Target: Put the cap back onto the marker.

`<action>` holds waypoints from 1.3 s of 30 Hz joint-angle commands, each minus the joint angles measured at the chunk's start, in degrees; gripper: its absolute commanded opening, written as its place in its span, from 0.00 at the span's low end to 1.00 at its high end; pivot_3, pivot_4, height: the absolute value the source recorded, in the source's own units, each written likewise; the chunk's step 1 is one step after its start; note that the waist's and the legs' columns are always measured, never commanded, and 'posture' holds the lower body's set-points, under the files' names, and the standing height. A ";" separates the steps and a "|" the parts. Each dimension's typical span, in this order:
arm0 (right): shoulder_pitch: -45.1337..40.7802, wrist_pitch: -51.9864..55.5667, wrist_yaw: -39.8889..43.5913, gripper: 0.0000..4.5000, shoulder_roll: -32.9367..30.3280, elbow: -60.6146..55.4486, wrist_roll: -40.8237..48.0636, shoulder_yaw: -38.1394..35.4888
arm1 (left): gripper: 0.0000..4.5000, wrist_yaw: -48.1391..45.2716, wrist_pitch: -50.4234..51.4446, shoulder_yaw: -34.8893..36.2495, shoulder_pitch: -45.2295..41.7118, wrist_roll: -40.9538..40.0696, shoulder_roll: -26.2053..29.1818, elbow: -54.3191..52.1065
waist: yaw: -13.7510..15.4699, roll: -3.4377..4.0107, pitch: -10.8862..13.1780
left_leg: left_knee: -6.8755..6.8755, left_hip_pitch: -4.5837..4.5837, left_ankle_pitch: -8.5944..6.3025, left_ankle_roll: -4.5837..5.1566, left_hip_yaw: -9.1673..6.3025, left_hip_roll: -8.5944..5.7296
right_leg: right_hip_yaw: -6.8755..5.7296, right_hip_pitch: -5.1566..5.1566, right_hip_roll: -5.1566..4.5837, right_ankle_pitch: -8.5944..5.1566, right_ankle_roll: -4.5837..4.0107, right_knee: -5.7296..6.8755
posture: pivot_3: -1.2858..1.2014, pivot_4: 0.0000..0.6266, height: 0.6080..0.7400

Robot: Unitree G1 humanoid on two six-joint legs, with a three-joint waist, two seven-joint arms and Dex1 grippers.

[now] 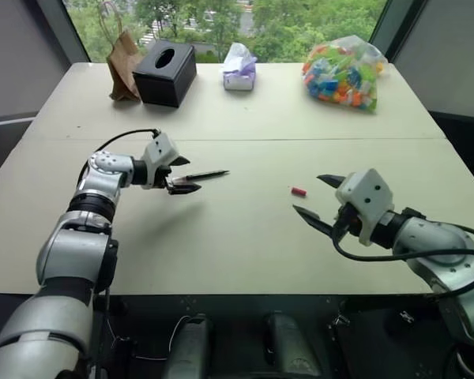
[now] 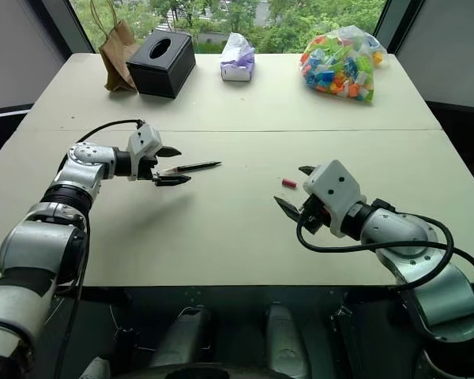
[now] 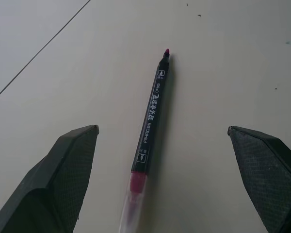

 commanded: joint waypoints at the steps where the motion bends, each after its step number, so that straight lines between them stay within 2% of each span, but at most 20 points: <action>1: -0.43 0.71 -1.46 0.88 0.42 -3.54 0.39 -2.19 | 0.99 0.26 -0.84 1.07 -1.24 0.90 0.36 0.53 | -0.02 0.00 0.00 | 0.01 0.00 0.00 0.00 -0.01 0.00 | 0.00 0.00 0.00 0.00 0.00 0.01 | 0.52 0.24 1.00; 9: -2.85 1.67 -1.07 0.88 -1.30 -2.98 0.61 -4.20 | 0.99 2.89 2.73 0.87 -1.71 3.59 -0.85 3.55 | -0.01 0.00 0.00 | 0.03 0.00 0.00 0.00 -0.03 -0.01 | -0.02 0.00 0.01 0.00 0.00 0.03 | 0.52 0.24 1.00; 20: -0.18 4.77 -1.90 0.88 -1.76 -7.15 1.01 -7.16 | 0.99 4.86 5.21 1.28 -0.81 5.31 -2.28 4.56 | 0.04 -0.02 -0.04 | 0.04 0.20 0.00 0.00 -0.03 0.00 | -0.01 0.18 0.01 0.00 0.00 0.08 | 0.52 0.24 1.00; 21: 0.00 4.80 -1.93 0.88 -1.74 -7.27 0.91 -7.26 | 0.87 4.84 5.41 1.30 -0.79 5.41 -2.50 4.59 | 0.05 -0.02 -0.04 | 0.04 0.27 0.00 0.00 -0.03 -0.01 | -0.01 0.27 0.01 0.00 0.00 0.08 | 0.52 0.24 1.00; 22: -0.01 4.89 -1.99 0.88 -1.74 -7.33 0.83 -7.28 | 0.81 4.78 5.58 1.32 -0.81 5.50 -2.65 4.62 | 0.06 -0.02 -0.04 | 0.04 0.32 0.00 0.00 -0.03 0.00 | -0.01 0.33 0.01 0.00 0.00 0.08 | 0.52 0.24 1.00; 23: 0.23 4.91 -2.01 0.88 -1.73 -7.51 0.76 -7.48 | 0.70 4.63 5.61 1.31 -0.76 5.59 -2.81 4.61 | 0.07 -0.02 -0.04 | 0.04 0.38 0.00 0.00 -0.03 0.00 | -0.01 0.39 0.01 0.00 0.00 0.07 | 0.52 0.24 1.00; 29: 0.79 5.64 -2.45 0.88 -1.77 -8.44 0.87 -9.02 | 0.00 4.00 6.25 1.24 -1.31 5.92 -3.35 4.65 | 0.03 -0.03 -0.04 | 0.03 0.55 0.00 0.01 -0.03 0.00 | -0.01 0.57 0.01 -0.01 0.00 0.05 | 0.52 0.24 1.00; 39: 1.09 6.17 -3.25 0.88 -1.13 -8.83 0.96 -8.36 | 0.00 0.37 5.44 1.50 -0.39 5.53 -3.89 3.59 | 0.10 -0.03 -0.05 | 0.03 0.56 0.00 0.01 -0.04 -0.01 | -0.02 0.61 0.00 -0.01 0.00 0.05 | 0.52 0.24 1.00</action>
